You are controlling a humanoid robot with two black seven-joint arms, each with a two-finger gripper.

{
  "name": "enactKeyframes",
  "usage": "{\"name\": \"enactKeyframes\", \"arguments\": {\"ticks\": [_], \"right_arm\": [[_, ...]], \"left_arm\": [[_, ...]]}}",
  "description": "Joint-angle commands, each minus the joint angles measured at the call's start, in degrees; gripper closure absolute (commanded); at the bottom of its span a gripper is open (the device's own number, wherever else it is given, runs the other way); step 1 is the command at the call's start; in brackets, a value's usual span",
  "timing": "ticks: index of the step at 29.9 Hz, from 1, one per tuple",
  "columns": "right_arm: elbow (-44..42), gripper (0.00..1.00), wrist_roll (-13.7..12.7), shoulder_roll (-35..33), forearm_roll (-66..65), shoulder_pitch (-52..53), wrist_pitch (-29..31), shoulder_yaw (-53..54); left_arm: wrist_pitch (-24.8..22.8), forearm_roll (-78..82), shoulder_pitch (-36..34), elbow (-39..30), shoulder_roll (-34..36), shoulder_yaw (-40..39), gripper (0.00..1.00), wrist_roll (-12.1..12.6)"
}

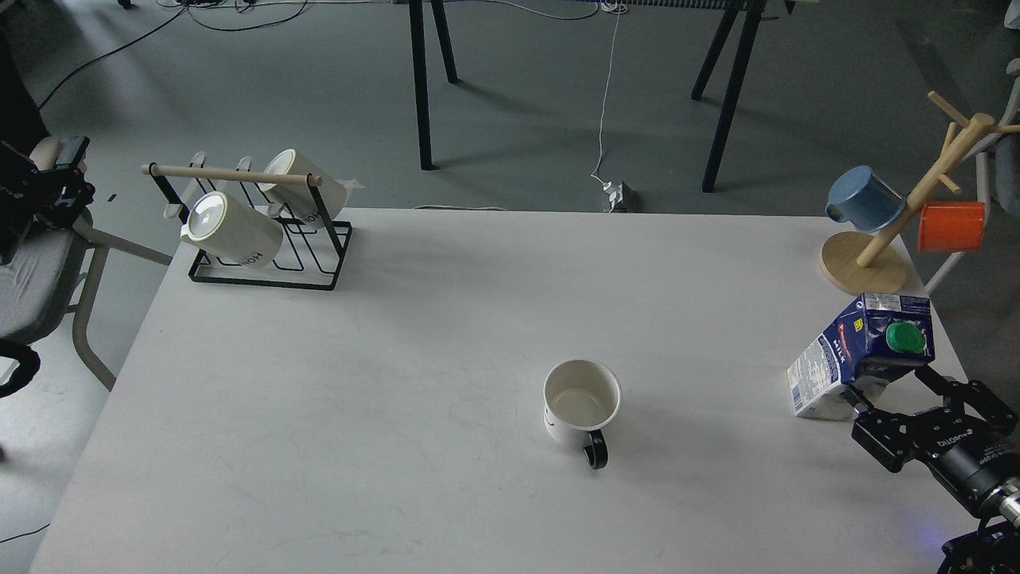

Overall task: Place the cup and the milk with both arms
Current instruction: 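Move the right gripper to the milk carton and grasp it, then carry the milk carton with the right gripper beside the white mug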

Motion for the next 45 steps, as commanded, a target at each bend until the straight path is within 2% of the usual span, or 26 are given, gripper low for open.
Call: {"name": "enactKeyframes", "arguments": {"ticks": [1, 29, 42, 44, 45], "right_arm": [[-1.7, 0.01, -0.1, 2.0, 0.0, 1.7, 0.0, -0.7], [-6.3, 0.01, 0.5, 11.3, -4.6, 5.0, 0.0, 0.4], [-7.8, 0.03, 0.7, 12.1, -4.1, 5.0, 0.0, 2.9], [-7.8, 0.06, 0.7, 12.1, -4.1, 5.0, 0.0, 2.9], [-7.8, 0.11, 0.6, 12.2, -4.1, 5.0, 0.0, 3.0]], "left_arm": [[0.0, 0.1, 0.3, 0.0, -0.5, 0.0, 0.00, 0.0], [0.0, 0.1, 0.7, 0.0, -0.8, 0.1, 0.00, 0.0], [0.0, 0.1, 1.6, 0.0, -2.4, 0.0, 0.00, 0.0], [0.0, 0.1, 1.6, 0.1, -2.6, 0.0, 0.00, 0.0], [0.0, 0.1, 1.6, 0.1, -2.6, 0.0, 0.00, 0.0]]}}
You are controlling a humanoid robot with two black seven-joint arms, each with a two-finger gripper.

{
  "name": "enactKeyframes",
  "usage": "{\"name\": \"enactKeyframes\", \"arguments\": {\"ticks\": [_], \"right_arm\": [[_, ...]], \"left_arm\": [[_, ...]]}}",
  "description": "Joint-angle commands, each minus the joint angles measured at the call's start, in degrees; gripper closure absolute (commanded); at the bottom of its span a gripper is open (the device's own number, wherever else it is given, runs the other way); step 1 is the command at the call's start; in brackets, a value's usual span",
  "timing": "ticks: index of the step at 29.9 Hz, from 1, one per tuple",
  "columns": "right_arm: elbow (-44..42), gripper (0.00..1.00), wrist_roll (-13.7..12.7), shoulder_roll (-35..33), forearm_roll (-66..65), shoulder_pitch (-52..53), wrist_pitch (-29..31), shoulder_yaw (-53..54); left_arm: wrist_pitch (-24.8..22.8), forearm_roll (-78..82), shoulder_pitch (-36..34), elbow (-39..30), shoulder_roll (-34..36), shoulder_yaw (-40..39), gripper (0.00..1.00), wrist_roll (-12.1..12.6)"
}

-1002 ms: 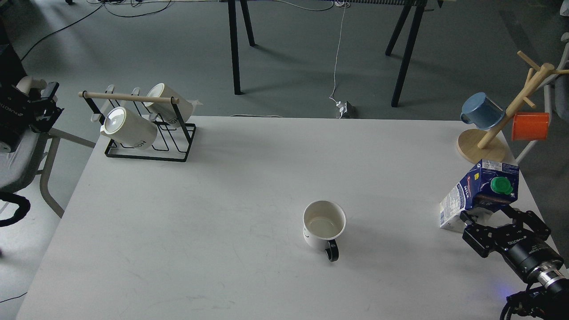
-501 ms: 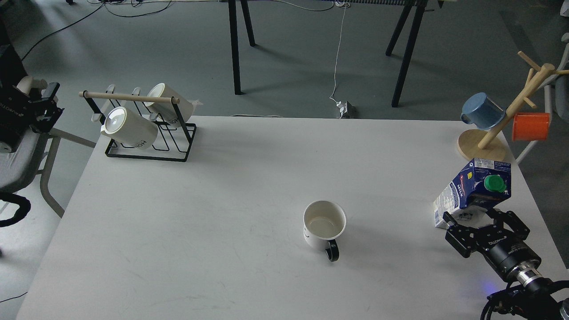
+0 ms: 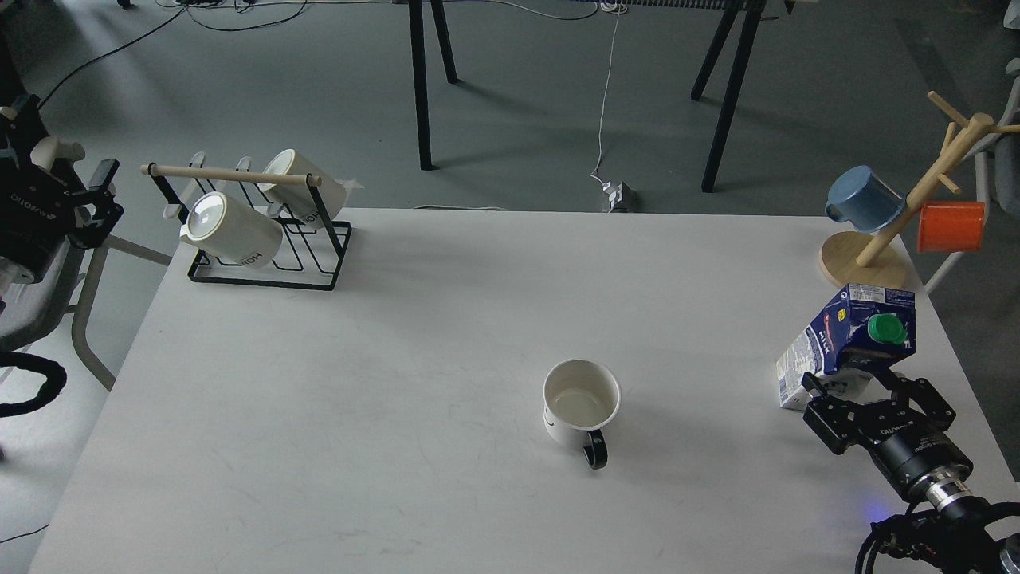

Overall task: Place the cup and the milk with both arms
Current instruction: 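Carry the milk carton with the right gripper beside the white mug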

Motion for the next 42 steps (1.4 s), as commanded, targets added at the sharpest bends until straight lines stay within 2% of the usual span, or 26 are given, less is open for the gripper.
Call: {"name": "enactKeyframes", "arguments": {"ticks": [1, 5, 8, 11, 12, 16, 26, 42], "right_arm": [[0.0, 0.17, -0.1, 0.0, 0.0, 0.0, 0.0, 0.2], [0.1, 0.41, -0.4, 0.1, 0.0, -0.1, 0.0, 0.2], [0.2, 0.51, -0.6, 0.5, -0.1, -0.1, 0.0, 0.2], [0.4, 0.70, -0.6, 1.2, -0.1, 0.0, 0.0, 0.2], [0.4, 0.72, -0.6, 1.3, -0.2, 0.0, 0.0, 0.2], [2.3, 0.73, -0.7, 1.3, -0.7, -0.2, 0.0, -0.8], [16.7, 0.73, -0.8, 1.3, -8.5, -1.1, 0.0, -4.8], [14.7, 0.73, -0.7, 6.0, -12.3, -2.5, 0.0, -8.5]], "left_arm": [[0.0, 0.0, 0.1, 0.0, -0.2, 0.0, 0.00, 0.0], [0.0, 0.0, 0.1, 0.0, -0.2, 0.0, 0.00, 0.0], [0.0, 0.0, 0.1, 0.0, -0.2, 0.0, 0.00, 0.0], [0.0, 0.0, 0.1, 0.0, -0.3, 0.0, 0.00, 0.0], [0.0, 0.0, 0.1, -0.1, -0.3, 0.0, 0.00, 0.0], [0.0, 0.0, 0.3, 0.0, -0.3, 0.0, 0.00, 0.0], [0.0, 0.0, 0.9, 0.0, -0.3, 0.0, 0.00, 0.0], [0.0, 0.0, 1.5, 0.0, -0.5, 0.0, 0.00, 0.0]]}}
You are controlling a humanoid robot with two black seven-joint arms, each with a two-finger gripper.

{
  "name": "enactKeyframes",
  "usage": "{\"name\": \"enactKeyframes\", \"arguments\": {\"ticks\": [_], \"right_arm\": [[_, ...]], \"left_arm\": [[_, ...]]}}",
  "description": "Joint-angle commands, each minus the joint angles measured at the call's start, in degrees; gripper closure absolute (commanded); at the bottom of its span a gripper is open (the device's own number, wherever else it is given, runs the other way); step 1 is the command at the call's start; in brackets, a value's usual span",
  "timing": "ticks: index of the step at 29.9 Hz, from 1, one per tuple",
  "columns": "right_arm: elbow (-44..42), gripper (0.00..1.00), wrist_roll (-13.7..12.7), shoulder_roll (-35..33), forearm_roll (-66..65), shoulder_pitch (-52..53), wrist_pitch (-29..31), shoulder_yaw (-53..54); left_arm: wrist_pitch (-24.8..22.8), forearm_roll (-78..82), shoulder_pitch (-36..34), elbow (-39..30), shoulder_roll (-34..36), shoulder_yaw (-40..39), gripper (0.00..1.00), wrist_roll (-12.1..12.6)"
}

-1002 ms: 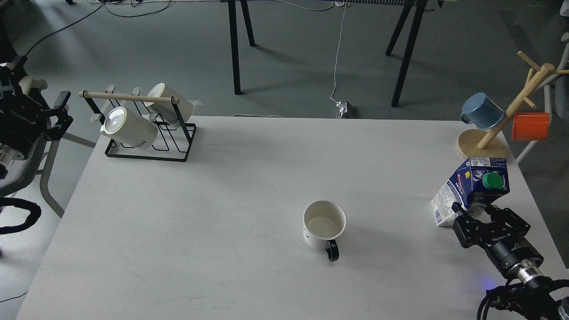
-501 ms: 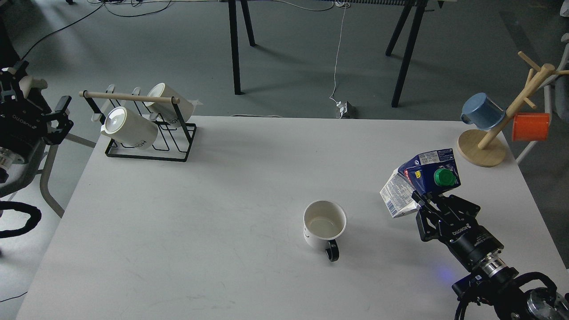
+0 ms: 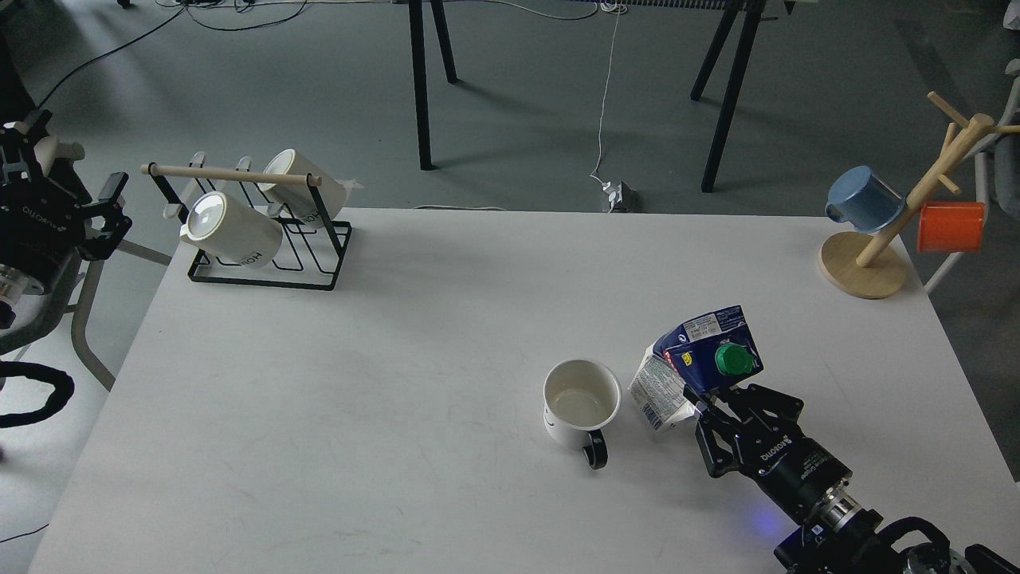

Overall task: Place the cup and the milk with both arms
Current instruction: 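Carry the milk carton with the right gripper beside the white mug, then open the right gripper and withdraw it from the carton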

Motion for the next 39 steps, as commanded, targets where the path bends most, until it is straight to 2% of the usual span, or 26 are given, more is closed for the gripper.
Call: {"name": "enactKeyframes", "arguments": {"ticks": [1, 7, 11, 14, 16, 23, 27, 32, 39], "right_arm": [[-1.5, 0.73, 0.0, 1.8, -1.6, -0.2, 0.0, -0.1], [-2.8, 0.71, 0.0, 4.7, -4.2, -0.2, 0.0, 0.0], [-2.6, 0.58, 0.0, 4.6, -4.2, -0.2, 0.0, 0.1], [-2.6, 0.40, 0.0, 4.5, -4.2, -0.3, 0.0, 0.4], [-2.4, 0.02, 0.0, 4.3, -4.2, -0.6, 0.0, 0.5], [-1.9, 0.00, -0.1, 3.5, -4.1, -2.9, 0.0, 1.1], [0.3, 0.00, 0.0, 0.8, -4.1, -5.3, 0.0, 1.4], [4.7, 0.00, -0.1, -4.2, -4.1, -11.3, 0.0, 4.6], [5.3, 0.00, -0.1, -16.6, -3.7, -20.6, 0.0, 18.7]], "left_arm": [[0.0, 0.0, 0.2, 0.0, -0.2, -0.1, 0.00, 0.0], [0.0, 0.0, 0.2, 0.0, -0.1, -0.1, 0.00, 0.0], [0.0, 0.0, 0.3, 0.0, -0.1, -0.1, 0.00, 0.0], [0.0, 0.0, 0.3, 0.0, -0.1, -0.1, 0.00, 0.0], [0.0, 0.0, 0.3, 0.0, -0.1, -0.1, 0.00, 0.0], [0.0, 0.0, 0.2, 0.0, 0.0, -0.1, 0.00, 0.0], [0.0, 0.0, 0.2, 0.0, 0.0, -0.1, 0.00, 0.0], [0.0, 0.0, 0.3, 0.0, -0.1, 0.0, 0.00, 0.0], [0.0, 0.0, 0.2, 0.0, -0.1, 0.0, 0.00, 0.0]]}}
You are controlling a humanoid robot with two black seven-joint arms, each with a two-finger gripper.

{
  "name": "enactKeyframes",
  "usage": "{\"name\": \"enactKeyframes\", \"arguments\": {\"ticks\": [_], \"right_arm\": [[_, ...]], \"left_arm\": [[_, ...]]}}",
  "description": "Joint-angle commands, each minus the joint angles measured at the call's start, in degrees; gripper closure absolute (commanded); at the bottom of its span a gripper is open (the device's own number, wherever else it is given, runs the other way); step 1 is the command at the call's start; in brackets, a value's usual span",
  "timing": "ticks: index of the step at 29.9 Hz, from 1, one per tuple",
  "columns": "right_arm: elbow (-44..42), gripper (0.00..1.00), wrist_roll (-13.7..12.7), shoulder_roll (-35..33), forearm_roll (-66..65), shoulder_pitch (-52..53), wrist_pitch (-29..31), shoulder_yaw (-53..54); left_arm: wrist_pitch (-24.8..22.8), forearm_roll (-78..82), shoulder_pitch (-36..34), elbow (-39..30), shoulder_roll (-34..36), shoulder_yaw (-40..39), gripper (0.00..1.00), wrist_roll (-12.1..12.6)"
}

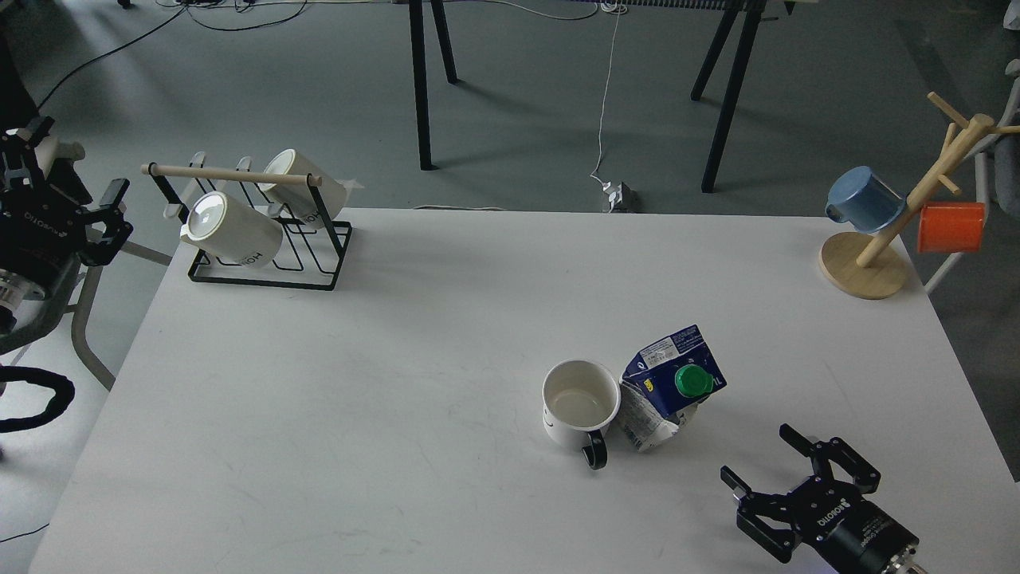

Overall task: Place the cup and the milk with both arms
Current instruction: 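Open the right gripper and withdraw it from the carton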

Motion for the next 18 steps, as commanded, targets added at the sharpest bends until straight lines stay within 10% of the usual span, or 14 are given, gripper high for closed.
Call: {"name": "enactKeyframes", "arguments": {"ticks": [1, 8, 18], "right_arm": [[-1.5, 0.00, 0.0, -6.0, 0.5, -3.6, 0.0, 9.2], [-8.3, 0.00, -0.1, -10.2, 0.5, 1.6, 0.0, 23.2], [-20.9, 0.00, -0.1, -11.9, -0.2, 30.8, 0.0, 10.1]], "left_arm": [[0.0, 0.0, 0.0, -0.1, -0.1, 0.0, 0.00, 0.0], [0.0, 0.0, 0.1, -0.2, -0.3, 0.8, 0.00, 0.0], [0.0, 0.1, 1.7, -0.5, 0.6, 1.1, 0.00, 0.0]]}}
